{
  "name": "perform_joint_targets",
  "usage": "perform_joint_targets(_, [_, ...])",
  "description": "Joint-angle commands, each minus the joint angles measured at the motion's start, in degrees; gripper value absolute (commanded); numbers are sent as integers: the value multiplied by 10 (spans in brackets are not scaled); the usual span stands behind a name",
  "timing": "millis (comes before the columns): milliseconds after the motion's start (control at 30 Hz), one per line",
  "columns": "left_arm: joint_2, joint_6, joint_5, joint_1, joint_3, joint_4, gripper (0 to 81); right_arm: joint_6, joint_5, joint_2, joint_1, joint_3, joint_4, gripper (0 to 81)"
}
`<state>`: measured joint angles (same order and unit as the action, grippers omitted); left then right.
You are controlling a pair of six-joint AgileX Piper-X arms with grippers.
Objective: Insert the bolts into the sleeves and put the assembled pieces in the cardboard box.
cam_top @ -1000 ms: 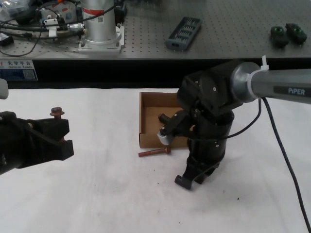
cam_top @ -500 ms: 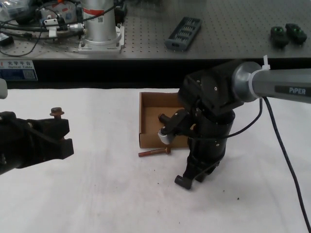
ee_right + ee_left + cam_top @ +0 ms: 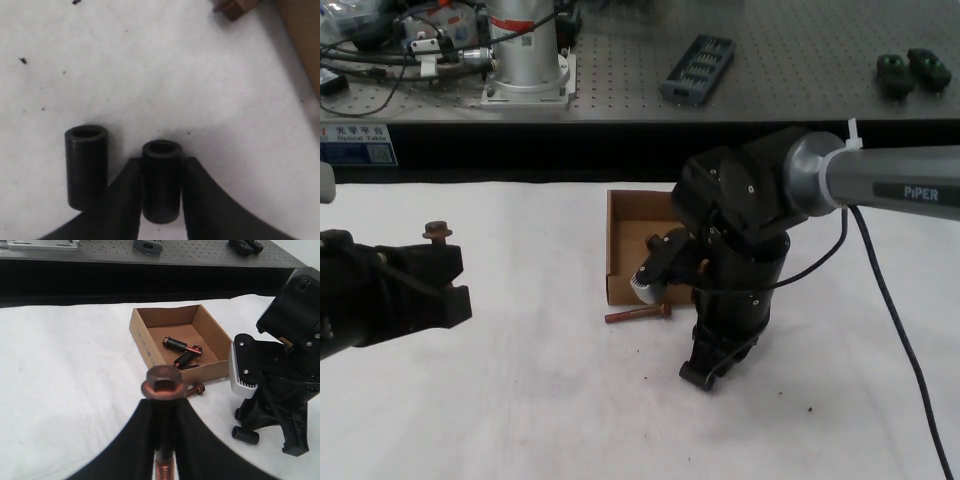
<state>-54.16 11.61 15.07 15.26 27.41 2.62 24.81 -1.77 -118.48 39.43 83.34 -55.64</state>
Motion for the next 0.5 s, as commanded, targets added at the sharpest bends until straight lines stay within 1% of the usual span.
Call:
perform_joint_targets(0, [7, 23, 7, -2, 4, -11, 50, 1, 0, 2, 1, 5, -5, 132])
perform_joint_targets(67, [7, 47, 12, -2, 4, -20, 50, -13, 3, 4, -1, 5, -1, 74])
perform_joint_targets(100, [6, 62, 12, -2, 3, -32, 50, -22, 14, 4, -3, 5, 2, 52])
perform_joint_targets(133, [5, 75, 19, -2, -1, -55, 50, -27, 42, 6, -6, 5, 4, 40])
perform_joint_targets(233, [-4, 144, 37, -2, -28, -172, 50, -52, 138, 24, -20, -7, 31, 40])
perform_joint_targets(267, [-10, 161, 37, -2, -36, -203, 50, -60, 154, 33, -23, -16, 43, 40])
perform_joint_targets(367, [-41, 201, 38, -2, -59, -277, 50, -61, 173, 84, -35, -59, 80, 40])
perform_joint_targets(467, [-90, 218, 73, -1, -64, -328, 50, -59, 220, 159, -50, -125, 121, 40])
